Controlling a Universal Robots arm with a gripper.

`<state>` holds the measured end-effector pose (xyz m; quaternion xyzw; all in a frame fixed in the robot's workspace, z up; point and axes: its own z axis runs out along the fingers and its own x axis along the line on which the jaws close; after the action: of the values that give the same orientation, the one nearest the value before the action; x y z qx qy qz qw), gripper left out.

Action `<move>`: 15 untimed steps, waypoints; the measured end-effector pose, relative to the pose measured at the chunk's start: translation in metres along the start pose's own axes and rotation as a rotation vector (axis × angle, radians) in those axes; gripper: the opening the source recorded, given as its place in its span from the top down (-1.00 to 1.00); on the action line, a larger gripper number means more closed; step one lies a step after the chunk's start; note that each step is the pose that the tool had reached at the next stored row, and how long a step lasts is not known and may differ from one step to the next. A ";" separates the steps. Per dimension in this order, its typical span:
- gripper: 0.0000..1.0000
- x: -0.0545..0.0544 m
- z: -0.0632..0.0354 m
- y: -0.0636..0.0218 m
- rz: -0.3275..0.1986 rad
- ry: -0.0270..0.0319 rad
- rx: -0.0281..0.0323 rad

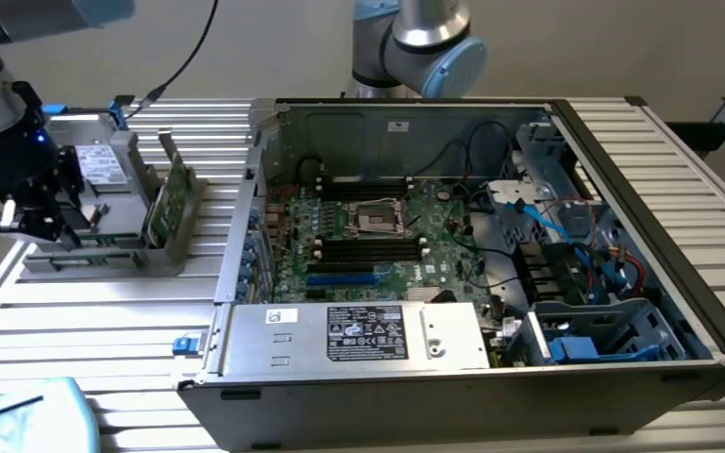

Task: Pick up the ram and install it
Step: 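Pick up the ram and move it above insertion slot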

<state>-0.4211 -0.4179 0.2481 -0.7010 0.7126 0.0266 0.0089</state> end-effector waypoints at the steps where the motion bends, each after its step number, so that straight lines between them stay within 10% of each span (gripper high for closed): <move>1: 0.26 0.000 0.0018 0.0002 -0.001 0.0000 -0.0001; 15: 0.26 0.001 0.0268 0.0033 -0.016 -0.0011 -0.0010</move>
<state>-0.4251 -0.4179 0.2214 -0.7067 0.7070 0.0273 0.0091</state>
